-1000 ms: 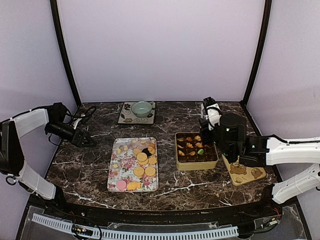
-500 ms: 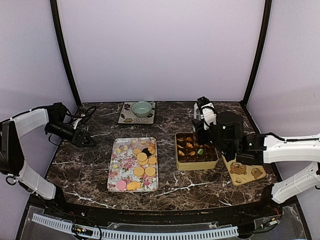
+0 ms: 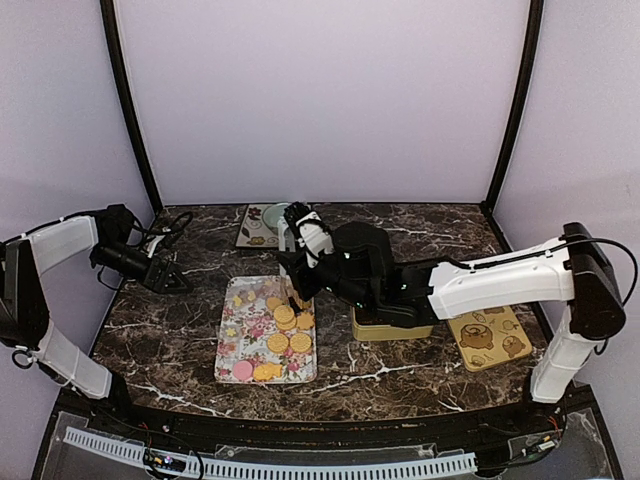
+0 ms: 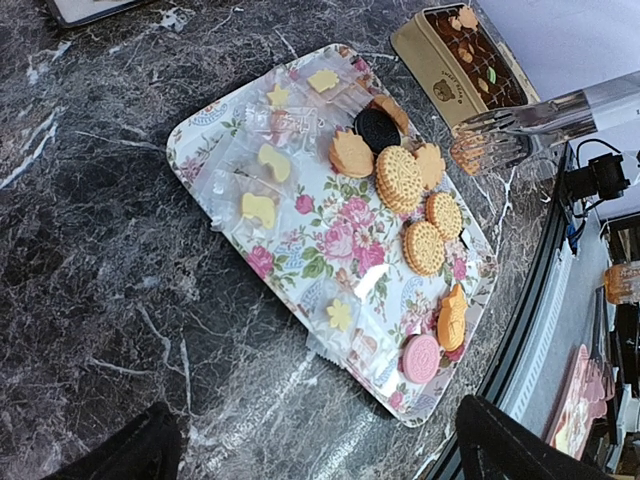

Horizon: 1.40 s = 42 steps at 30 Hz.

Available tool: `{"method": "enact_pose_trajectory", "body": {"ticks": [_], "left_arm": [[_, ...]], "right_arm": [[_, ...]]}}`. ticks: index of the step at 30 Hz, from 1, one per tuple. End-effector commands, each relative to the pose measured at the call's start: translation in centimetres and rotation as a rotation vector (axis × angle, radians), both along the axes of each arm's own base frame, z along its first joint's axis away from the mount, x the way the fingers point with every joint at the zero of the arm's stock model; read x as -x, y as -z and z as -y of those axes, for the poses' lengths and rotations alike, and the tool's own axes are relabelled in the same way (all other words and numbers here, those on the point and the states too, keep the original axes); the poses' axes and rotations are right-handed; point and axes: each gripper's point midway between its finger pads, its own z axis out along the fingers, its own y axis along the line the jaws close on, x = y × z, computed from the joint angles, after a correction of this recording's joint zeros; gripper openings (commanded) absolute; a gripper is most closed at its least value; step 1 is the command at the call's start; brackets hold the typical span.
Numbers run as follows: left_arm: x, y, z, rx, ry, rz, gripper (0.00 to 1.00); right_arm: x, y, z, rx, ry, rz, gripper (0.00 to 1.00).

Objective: Pack the cookies
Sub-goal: Pick up the fake cookies from the plate.

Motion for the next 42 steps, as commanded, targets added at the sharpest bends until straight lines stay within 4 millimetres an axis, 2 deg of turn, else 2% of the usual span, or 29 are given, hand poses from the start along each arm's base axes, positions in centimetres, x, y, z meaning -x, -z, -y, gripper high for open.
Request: {"method": "enact_pose_trajectory", "body": {"ticks": [1,5,16,31,33,39,42], "left_arm": [[0.3,-0.8,0.0,-0.006,0.008,0.007,0.99],[0.4,-0.7,0.0,-0.009,0.009,0.006,0.99],[0.5,-0.6,-0.1,-0.012,0.010,0.008,0.99],[0.5,-0.5,-0.1,-0.013,0.011,0.003,0.99],[0.5,-0.5,-0.1,-0.013,0.010,0.004,0.99],[0.4,-0.8,0.0,-0.010,0.013,0.015,0.99],[0.4,-0.9,0.1,-0.003,0.013,0.017,0.99]], "right_arm": [[-0.1,-2.6,-3.0,-0.109,-0.041,0.033,0.30],[-0.6,-0.6,-4.2,-0.080,-0.040,0.020,0.30],[-1.0,1.5,-5.2,-0.046,-0.041,0.006,0.30],[-1.0,2.0,-4.8,-0.047,-0.039,0.006,0.30],[-0.3,2.0,-5.1,-0.047,-0.087,0.011,0.55],[0.1,1.6,-3.5,-0.086,-0.073,0.027,0.62],[-0.1,2.0,-3.5,-0.076,-0.068,0.015,0.61]]}}
